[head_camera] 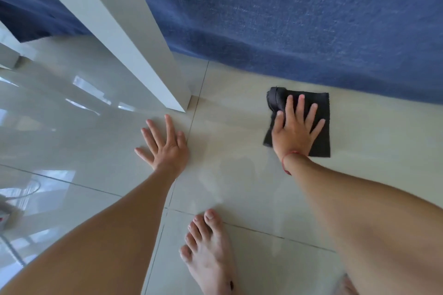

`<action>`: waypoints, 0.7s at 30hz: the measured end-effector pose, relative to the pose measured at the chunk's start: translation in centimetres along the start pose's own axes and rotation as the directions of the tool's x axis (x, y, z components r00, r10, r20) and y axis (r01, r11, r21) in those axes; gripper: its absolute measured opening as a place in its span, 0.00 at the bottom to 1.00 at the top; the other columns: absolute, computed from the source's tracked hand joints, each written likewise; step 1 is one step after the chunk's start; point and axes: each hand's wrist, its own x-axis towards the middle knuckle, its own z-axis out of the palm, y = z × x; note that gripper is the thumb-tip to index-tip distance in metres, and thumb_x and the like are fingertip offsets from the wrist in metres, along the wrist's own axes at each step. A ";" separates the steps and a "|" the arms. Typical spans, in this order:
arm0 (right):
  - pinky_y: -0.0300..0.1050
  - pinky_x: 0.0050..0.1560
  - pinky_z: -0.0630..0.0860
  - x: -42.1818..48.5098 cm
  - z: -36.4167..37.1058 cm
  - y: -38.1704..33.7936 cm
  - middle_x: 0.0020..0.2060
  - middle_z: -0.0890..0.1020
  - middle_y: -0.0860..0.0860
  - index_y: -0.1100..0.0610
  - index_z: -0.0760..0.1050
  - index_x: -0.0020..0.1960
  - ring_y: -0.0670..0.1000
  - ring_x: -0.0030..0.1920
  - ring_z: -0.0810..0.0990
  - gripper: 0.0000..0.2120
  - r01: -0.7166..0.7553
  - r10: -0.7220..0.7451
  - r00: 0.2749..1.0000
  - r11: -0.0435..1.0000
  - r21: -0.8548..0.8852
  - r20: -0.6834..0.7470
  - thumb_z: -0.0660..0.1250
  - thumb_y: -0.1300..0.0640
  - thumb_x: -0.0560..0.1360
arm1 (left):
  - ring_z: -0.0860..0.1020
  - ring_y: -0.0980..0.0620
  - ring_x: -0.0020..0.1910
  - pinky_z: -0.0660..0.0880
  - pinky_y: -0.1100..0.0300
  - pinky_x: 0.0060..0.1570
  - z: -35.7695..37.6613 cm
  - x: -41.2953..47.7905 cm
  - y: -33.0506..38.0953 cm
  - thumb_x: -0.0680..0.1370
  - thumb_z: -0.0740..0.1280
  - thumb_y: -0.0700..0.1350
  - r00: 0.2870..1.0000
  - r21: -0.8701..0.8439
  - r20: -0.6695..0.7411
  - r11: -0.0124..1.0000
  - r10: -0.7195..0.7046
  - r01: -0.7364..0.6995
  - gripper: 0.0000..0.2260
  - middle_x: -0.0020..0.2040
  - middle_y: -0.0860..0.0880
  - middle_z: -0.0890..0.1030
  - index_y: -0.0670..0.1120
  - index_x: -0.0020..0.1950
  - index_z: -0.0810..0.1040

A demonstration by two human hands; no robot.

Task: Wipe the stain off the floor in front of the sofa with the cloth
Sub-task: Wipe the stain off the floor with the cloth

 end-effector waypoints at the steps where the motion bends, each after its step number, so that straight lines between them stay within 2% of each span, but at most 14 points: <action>1: 0.63 0.74 0.37 -0.1 0.5 -1.7 0.78 0.50 0.46 0.45 0.52 0.77 0.56 0.78 0.43 0.25 -0.035 0.035 0.999 0.999 0.013 -0.013 0.48 0.45 0.81 | 0.31 0.51 0.77 0.30 0.41 0.70 0.1 0.1 0.0 0.81 0.44 0.56 1.000 0.003 -0.005 1.000 0.001 -0.001 0.25 0.78 0.51 0.32 0.64 0.76 0.37; 3: 0.65 0.73 0.38 -0.5 1.6 -4.6 0.78 0.52 0.47 0.45 0.54 0.76 0.58 0.78 0.45 0.25 0.015 -0.015 1.000 0.999 0.029 -0.003 0.49 0.44 0.80 | 0.32 0.51 0.77 0.30 0.41 0.70 0.2 0.2 -0.2 0.81 0.44 0.56 1.000 0.008 -0.016 1.000 -0.001 0.001 0.25 0.78 0.51 0.32 0.64 0.76 0.37; 6: 0.65 0.73 0.42 -2.3 3.2 -7.5 0.77 0.60 0.49 0.46 0.60 0.74 0.59 0.77 0.52 0.23 0.246 -0.246 0.969 0.969 0.010 0.024 0.52 0.45 0.79 | 0.32 0.51 0.77 0.30 0.42 0.70 0.1 0.3 -0.4 0.82 0.44 0.56 1.000 0.006 -0.019 1.000 -0.002 0.003 0.25 0.78 0.51 0.32 0.65 0.76 0.37; 8: 0.65 0.73 0.47 -4.2 4.1 -8.3 0.75 0.65 0.49 0.47 0.64 0.73 0.60 0.75 0.58 0.23 0.333 -0.333 0.942 0.943 0.004 0.034 0.52 0.46 0.79 | 0.32 0.51 0.77 0.31 0.42 0.70 -0.1 0.4 -0.5 0.81 0.44 0.56 1.000 0.010 -0.011 1.000 -0.001 0.001 0.25 0.78 0.51 0.33 0.65 0.76 0.38; 11: 0.62 0.73 0.49 -5.9 4.1 -6.8 0.74 0.66 0.49 0.48 0.65 0.72 0.59 0.75 0.61 0.23 0.472 -0.469 0.876 0.882 0.001 0.111 0.51 0.47 0.79 | 0.33 0.50 0.77 0.32 0.41 0.72 -0.2 -0.1 -0.6 0.82 0.45 0.55 0.999 -0.015 -0.033 1.000 0.000 0.000 0.25 0.79 0.50 0.34 0.62 0.77 0.39; 14: 0.55 0.75 0.46 -5.5 2.9 -2.8 0.74 0.65 0.46 0.48 0.64 0.73 0.56 0.76 0.60 0.23 0.587 -0.576 0.800 0.809 -0.022 0.165 0.49 0.48 0.80 | 0.37 0.49 0.79 0.34 0.44 0.74 0.5 -1.6 0.8 0.83 0.46 0.54 0.985 -0.067 -0.166 0.997 0.037 -0.049 0.24 0.80 0.49 0.40 0.56 0.79 0.46; 16: 0.53 0.74 0.46 -5.3 1.9 0.1 0.74 0.65 0.45 0.47 0.63 0.73 0.54 0.76 0.59 0.22 0.555 -0.544 0.823 0.831 -0.030 0.161 0.49 0.47 0.80 | 0.43 0.49 0.79 0.38 0.48 0.75 1.4 -3.0 2.3 0.84 0.47 0.54 0.950 -0.038 -0.237 0.975 0.205 -0.220 0.24 0.80 0.48 0.47 0.52 0.80 0.53; 18: 0.52 0.75 0.44 -5.0 0.7 3.0 0.75 0.62 0.44 0.46 0.61 0.74 0.53 0.77 0.56 0.23 0.466 -0.458 0.877 0.885 -0.024 0.143 0.46 0.46 0.80 | 0.46 0.49 0.79 0.42 0.52 0.76 2.2 -3.7 4.0 0.84 0.50 0.52 0.894 -0.006 -0.217 0.915 0.393 -0.404 0.23 0.80 0.48 0.52 0.49 0.79 0.57; 21: 0.52 0.76 0.40 -3.1 -1.3 6.7 0.77 0.55 0.42 0.44 0.55 0.76 0.50 0.78 0.48 0.24 0.278 -0.277 0.956 0.961 -0.002 0.102 0.43 0.45 0.80 | 0.45 0.48 0.79 0.43 0.52 0.76 3.1 -3.0 5.7 0.83 0.52 0.52 0.863 0.067 -0.127 0.873 0.489 -0.484 0.25 0.80 0.47 0.50 0.48 0.80 0.53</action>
